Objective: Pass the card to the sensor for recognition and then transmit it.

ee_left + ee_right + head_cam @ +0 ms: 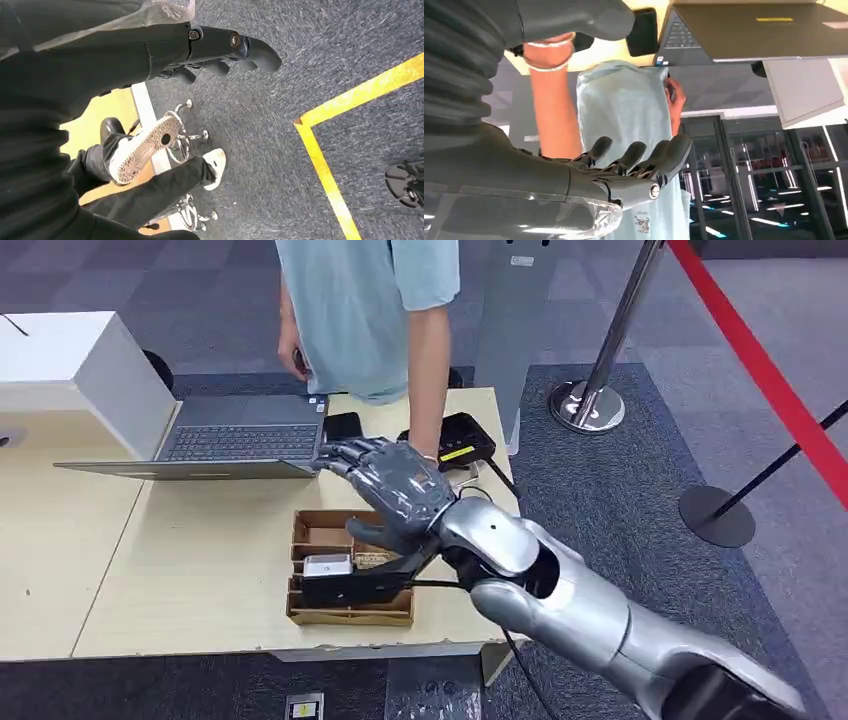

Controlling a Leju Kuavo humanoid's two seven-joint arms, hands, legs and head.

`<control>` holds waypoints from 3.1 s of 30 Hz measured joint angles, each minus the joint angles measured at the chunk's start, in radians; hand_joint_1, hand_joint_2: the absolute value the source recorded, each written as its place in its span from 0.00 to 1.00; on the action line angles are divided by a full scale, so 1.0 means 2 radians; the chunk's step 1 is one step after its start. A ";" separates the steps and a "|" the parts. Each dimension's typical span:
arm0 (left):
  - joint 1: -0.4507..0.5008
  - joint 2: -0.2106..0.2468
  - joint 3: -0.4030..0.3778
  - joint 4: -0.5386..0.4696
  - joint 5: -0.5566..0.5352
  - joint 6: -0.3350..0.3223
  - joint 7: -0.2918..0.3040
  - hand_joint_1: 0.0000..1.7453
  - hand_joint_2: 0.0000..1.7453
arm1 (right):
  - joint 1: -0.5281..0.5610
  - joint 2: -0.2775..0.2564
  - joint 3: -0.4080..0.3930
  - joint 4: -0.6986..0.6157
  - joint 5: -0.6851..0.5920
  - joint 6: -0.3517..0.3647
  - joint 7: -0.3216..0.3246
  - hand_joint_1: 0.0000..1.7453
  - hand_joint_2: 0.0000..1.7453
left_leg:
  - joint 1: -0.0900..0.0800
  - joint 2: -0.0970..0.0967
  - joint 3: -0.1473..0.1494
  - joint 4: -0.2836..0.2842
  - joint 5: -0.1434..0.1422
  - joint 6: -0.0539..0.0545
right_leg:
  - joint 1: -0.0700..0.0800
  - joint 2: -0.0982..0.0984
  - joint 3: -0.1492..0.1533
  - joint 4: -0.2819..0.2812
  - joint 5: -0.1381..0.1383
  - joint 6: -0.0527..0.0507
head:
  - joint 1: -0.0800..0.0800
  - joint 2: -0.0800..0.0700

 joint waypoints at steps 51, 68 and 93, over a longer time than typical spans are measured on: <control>0.000 0.001 0.001 0.000 -0.004 0.000 0.001 0.00 1.00 | 0.074 -0.002 0.036 0.112 -0.016 0.011 -0.028 0.40 1.00 | 0.000 0.000 0.000 0.000 0.000 0.000 | 0.000 0.000 0.000 0.000 0.000 0.000 | 0.000 0.000; 0.000 -0.001 0.001 0.000 -0.004 0.000 0.005 0.00 1.00 | 0.095 0.010 0.037 0.154 -0.023 -0.005 -0.036 0.47 1.00 | 0.000 0.000 0.000 0.000 0.000 0.000 | 0.000 0.000 0.000 0.000 0.000 0.000 | 0.000 0.000; 0.000 -0.001 0.001 0.000 -0.005 0.000 0.002 0.00 1.00 | 0.099 0.020 0.032 0.176 -0.032 -0.024 -0.045 1.00 1.00 | 0.000 0.000 0.000 0.000 0.000 0.000 | 0.000 0.000 0.001 0.000 0.000 0.000 | 0.000 0.000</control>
